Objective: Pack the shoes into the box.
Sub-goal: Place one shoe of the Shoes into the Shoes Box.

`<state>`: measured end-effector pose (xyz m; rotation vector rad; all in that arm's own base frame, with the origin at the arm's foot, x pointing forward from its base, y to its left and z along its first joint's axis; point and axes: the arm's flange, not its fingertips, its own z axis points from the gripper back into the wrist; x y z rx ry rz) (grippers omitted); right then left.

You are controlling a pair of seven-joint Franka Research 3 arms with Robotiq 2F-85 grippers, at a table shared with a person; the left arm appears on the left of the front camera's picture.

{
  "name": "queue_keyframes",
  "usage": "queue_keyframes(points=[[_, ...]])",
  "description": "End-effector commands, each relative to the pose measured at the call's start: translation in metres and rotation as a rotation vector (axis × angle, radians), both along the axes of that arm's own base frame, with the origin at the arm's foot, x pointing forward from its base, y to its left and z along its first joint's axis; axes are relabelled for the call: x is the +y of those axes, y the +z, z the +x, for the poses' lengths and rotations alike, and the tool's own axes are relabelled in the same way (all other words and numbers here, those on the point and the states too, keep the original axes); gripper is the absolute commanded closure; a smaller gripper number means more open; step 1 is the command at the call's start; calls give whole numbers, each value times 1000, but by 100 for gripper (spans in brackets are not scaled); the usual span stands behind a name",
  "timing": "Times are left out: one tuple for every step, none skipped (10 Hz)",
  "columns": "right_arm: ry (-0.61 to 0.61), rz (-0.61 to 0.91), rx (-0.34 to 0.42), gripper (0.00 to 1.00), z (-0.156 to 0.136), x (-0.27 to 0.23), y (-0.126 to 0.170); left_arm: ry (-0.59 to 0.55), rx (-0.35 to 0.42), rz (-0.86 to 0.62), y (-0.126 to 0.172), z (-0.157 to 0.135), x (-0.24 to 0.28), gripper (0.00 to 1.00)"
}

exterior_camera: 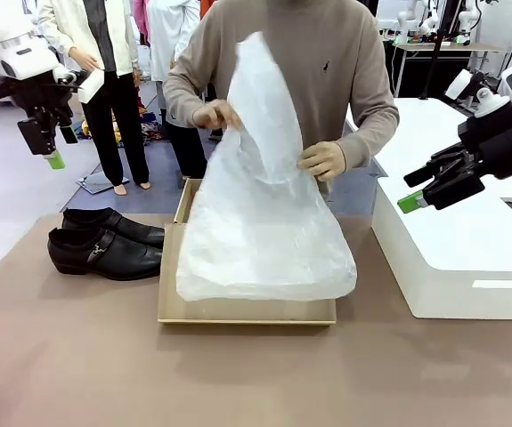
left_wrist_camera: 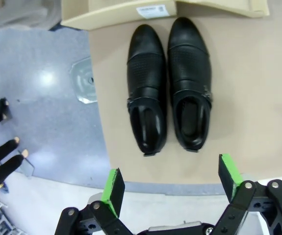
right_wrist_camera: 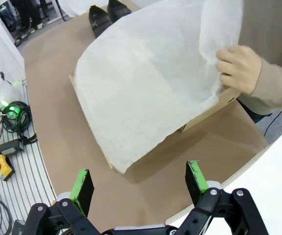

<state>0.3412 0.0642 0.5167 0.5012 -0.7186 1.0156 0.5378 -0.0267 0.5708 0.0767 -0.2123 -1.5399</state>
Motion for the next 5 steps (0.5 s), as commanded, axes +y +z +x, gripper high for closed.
queue_keyframes(points=[[25,22,-23,0,5,-1,-1,-12,-9,40,-2,32,2,0],[25,22,-23,0,5,-1,-1,2,2,50,-10,42,2,0],[25,22,-23,0,5,-1,-1,31,6,60,-22,54,2,0],[25,22,-23,0,5,-1,-1,50,7,58,-35,61,1,0],[25,22,-23,0,5,-1,-1,58,15,57,-48,67,1,0]])
